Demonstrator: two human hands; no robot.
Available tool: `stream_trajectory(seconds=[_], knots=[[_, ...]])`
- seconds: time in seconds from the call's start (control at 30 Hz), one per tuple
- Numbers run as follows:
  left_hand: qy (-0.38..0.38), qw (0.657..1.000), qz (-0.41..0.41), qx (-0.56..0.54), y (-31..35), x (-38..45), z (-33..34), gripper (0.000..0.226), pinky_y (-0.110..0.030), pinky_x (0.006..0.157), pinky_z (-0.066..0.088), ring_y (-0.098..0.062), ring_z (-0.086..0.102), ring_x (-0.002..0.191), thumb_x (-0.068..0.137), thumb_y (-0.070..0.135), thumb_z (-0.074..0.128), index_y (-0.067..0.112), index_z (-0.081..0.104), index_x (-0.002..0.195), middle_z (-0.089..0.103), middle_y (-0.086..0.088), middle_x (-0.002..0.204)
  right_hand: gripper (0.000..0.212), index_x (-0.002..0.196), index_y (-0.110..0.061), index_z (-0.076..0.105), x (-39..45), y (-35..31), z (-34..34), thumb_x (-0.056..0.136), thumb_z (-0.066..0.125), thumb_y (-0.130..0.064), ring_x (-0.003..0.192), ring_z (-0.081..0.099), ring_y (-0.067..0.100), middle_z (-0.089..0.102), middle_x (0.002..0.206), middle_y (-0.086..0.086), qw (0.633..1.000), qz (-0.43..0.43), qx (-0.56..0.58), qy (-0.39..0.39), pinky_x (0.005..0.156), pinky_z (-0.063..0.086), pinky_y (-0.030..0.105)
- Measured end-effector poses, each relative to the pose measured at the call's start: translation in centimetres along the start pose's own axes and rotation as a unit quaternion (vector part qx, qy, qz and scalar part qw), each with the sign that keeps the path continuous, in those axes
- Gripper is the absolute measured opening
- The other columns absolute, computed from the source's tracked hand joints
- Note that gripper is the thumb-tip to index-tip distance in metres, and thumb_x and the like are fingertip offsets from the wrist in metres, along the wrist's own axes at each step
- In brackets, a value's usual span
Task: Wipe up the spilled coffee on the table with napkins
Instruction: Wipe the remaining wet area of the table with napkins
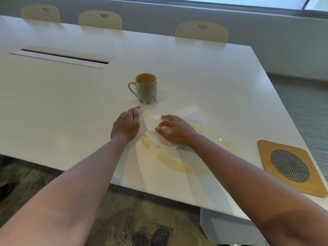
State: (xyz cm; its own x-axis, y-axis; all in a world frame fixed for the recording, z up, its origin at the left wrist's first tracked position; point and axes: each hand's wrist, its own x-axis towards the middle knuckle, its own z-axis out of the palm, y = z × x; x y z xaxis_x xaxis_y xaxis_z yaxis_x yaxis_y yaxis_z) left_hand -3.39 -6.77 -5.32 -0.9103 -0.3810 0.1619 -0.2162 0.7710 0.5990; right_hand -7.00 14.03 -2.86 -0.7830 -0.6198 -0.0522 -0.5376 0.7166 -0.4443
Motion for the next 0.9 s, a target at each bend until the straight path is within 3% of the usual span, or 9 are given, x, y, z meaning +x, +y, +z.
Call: stream_trajectory(seconds=[0.17,0.27,0.37,0.43,0.53,0.67,0.83,0.9], knots=[[-0.009,1.0,-0.01,-0.022,-0.2,0.1,0.0,0.052,-0.043,0.103,0.04,-0.025,0.051,0.129,0.104,0.043,0.02,0.03,0.052,0.142,0.058,-0.002,0.142,0.047,0.15,-0.026,0.033,0.4,-1.9,1.7,0.104,0.033,-0.03,0.15,0.005,0.012,0.015,0.162,-0.004,0.996,-0.056,-0.045,-0.057,0.122,0.001,0.034],[-0.013,0.999,-0.014,-0.037,-0.4,0.2,-0.2,0.053,-0.043,0.103,0.04,-0.025,0.051,0.129,0.103,0.045,0.019,0.031,0.052,0.142,0.058,-0.002,0.142,0.049,0.15,-0.02,0.033,0.4,-3.1,1.6,0.102,0.033,-0.013,0.15,0.004,0.008,0.014,0.162,-0.005,0.988,-0.103,-0.021,-0.111,0.121,-0.002,0.027],[-0.017,0.999,-0.016,-0.041,-0.4,0.1,-0.3,0.053,-0.043,0.104,0.04,-0.024,0.05,0.13,0.103,0.047,0.018,0.033,0.052,0.142,0.058,0.0,0.142,0.054,0.143,-0.021,0.047,0.1,-3.6,0.8,0.096,0.036,0.003,0.148,0.01,0.007,0.024,0.159,-0.008,0.975,-0.122,0.048,-0.177,0.113,-0.002,0.015],[-0.017,0.999,-0.016,-0.044,-0.3,0.1,-0.3,0.054,-0.043,0.105,0.04,-0.024,0.05,0.131,0.103,0.047,0.018,0.033,0.052,0.142,0.058,0.0,0.143,0.057,0.132,-0.021,0.06,-0.3,-3.5,0.1,0.089,0.039,0.01,0.146,0.019,0.008,0.037,0.153,-0.009,0.969,-0.095,0.099,-0.206,0.115,0.005,0.018],[-0.017,0.999,-0.017,-0.046,-0.3,0.0,-0.3,0.054,-0.043,0.105,0.04,-0.024,0.05,0.131,0.103,0.047,0.018,0.033,0.052,0.142,0.058,0.0,0.143,0.047,0.106,-0.003,0.074,-0.8,-2.8,-0.6,0.08,0.042,0.017,0.134,0.042,0.0,0.063,0.13,-0.003,0.954,-0.078,0.167,-0.237,0.116,0.019,0.017],[-0.015,0.999,-0.019,-0.042,-0.3,0.0,-0.3,0.053,-0.043,0.104,0.041,-0.024,0.051,0.13,0.104,0.046,0.019,0.033,0.053,0.142,0.058,0.0,0.142,0.032,0.076,0.009,0.074,-1.3,-1.6,-1.4,0.071,0.044,0.02,0.108,0.063,-0.004,0.077,0.098,0.001,0.96,-0.062,0.189,-0.198,0.1,0.04,0.009],[-0.013,0.999,-0.019,-0.036,-0.2,0.1,-0.2,0.052,-0.043,0.105,0.041,-0.025,0.051,0.13,0.104,0.044,0.019,0.031,0.053,0.142,0.058,-0.002,0.143,0.015,0.078,-0.008,0.078,-1.5,-1.7,-2.4,0.073,0.066,-0.001,0.098,0.069,0.003,0.077,0.092,-0.003,0.962,-0.105,0.182,-0.174,0.095,0.052,0.026],[-0.012,0.999,-0.02,-0.033,-0.2,0.1,-0.2,0.052,-0.044,0.105,0.042,-0.026,0.052,0.129,0.105,0.044,0.019,0.031,0.054,0.142,0.058,-0.003,0.142,0.012,0.083,-0.011,0.078,-1.5,-2.1,-2.3,0.075,0.069,-0.009,0.092,0.07,0.011,0.075,0.092,-0.003,0.969,-0.107,0.187,-0.121,0.092,0.054,0.033]])
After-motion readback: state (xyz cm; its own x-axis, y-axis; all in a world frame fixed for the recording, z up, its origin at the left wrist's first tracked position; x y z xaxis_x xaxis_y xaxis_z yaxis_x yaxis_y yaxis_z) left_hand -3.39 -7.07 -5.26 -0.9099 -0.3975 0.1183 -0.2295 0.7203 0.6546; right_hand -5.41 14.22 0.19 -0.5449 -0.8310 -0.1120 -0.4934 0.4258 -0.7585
